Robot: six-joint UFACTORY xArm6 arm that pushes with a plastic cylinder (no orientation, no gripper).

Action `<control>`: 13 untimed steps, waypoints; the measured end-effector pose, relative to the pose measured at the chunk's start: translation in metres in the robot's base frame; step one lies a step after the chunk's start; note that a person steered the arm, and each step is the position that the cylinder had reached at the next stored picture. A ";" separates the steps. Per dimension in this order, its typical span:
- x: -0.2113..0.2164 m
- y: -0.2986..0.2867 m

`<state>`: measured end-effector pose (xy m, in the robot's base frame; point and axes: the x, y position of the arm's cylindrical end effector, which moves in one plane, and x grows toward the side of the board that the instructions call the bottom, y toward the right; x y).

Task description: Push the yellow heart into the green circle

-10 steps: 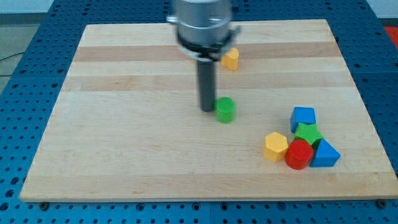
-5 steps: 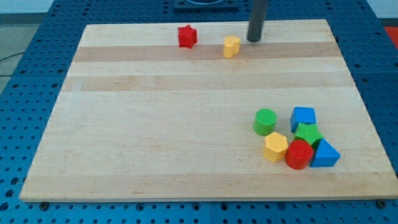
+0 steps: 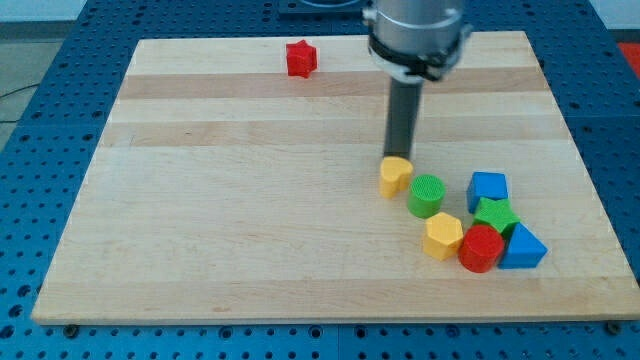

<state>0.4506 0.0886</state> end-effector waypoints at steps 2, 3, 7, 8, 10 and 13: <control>0.012 0.011; 0.012 -0.025; 0.053 -0.120; 0.071 -0.148; 0.109 -0.163; 0.073 -0.033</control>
